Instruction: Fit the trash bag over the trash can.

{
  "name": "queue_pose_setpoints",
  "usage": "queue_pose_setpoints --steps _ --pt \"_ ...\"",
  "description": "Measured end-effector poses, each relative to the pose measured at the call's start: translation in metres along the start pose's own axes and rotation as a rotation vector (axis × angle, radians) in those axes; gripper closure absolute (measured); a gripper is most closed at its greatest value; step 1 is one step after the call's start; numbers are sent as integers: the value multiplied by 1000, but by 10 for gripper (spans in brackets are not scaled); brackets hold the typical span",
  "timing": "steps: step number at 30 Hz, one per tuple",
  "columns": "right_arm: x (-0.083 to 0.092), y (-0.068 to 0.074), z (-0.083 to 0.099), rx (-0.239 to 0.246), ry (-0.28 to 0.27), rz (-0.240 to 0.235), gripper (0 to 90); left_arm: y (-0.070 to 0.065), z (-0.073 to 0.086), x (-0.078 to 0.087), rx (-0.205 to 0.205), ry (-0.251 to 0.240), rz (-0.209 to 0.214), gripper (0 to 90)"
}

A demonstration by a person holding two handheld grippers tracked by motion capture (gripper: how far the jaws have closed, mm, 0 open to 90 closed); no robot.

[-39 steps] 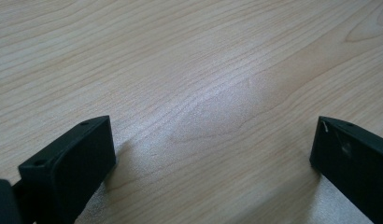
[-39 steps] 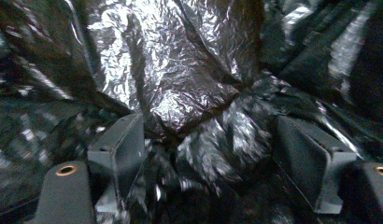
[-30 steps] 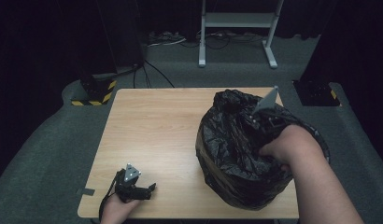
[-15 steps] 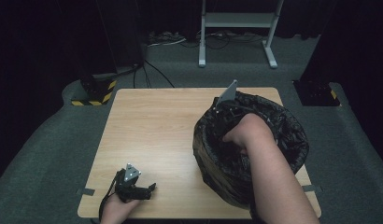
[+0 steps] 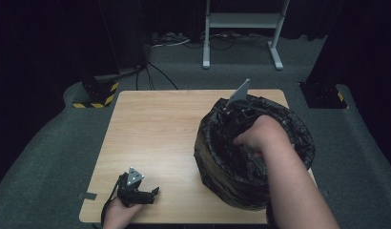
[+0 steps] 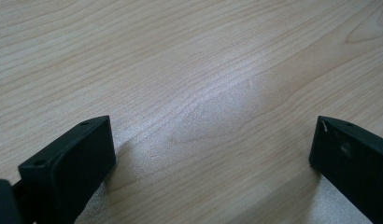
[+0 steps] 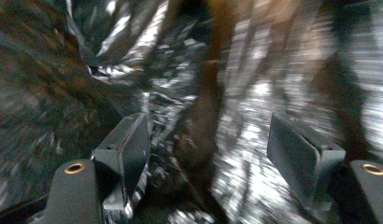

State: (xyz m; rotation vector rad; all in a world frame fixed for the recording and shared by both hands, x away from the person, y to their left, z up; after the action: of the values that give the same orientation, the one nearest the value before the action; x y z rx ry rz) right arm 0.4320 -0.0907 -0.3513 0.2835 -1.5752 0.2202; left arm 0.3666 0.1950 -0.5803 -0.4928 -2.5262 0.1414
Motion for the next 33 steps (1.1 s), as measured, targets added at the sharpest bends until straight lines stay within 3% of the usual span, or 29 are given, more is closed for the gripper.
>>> queue_pose_setpoints --steps 3,6,9,10,11,16,19,23,26,29,33 --pt "19 -18 -5 -29 -64 48 286 0 -1 0 6 -8 2 4" --pt "20 -37 -14 -42 -119 113 270 0 0 0 1 -2 3 5" --pt "-5 -55 -19 -52 -103 159 283 0 0 1 -7 6 4 5" --pt "-30 -62 -18 -54 -62 160 280 0 0 1 -7 6 4 5" --pt "-30 -62 -18 -54 -62 160 280 0 0 1 -4 4 4 5" --pt "-72 -71 -15 -37 -10 161 276 0 0 0 -2 2 3 5" --pt "-72 -70 -13 -32 -12 158 283 0 0 0 3 -3 3 5" --pt "-48 -65 -12 -33 -56 135 291 0 0 0 2 -2 2 5" --pt "-16 -59 -14 -23 -117 121 373 0 0 0 3 -2 1 5" --pt "15 -44 -23 5 -198 89 481 0 0 0 1 -1 1 4" --pt "38 -23 -44 49 -273 72 513 0 0 0 4 -5 0 4"
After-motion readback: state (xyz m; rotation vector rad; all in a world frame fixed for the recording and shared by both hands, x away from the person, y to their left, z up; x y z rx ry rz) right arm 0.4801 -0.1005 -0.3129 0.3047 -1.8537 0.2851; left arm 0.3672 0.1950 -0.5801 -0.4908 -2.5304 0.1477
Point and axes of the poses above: each handheld gripper's, and its own axes: x roughly backward along the jaws, z roughly out of its underside, y roughly to its left, the point moved 8 cm from there along -x, roughly forward along the jaws, and after that the axes turned 4 degrees about -x, right-handed, at the moved point
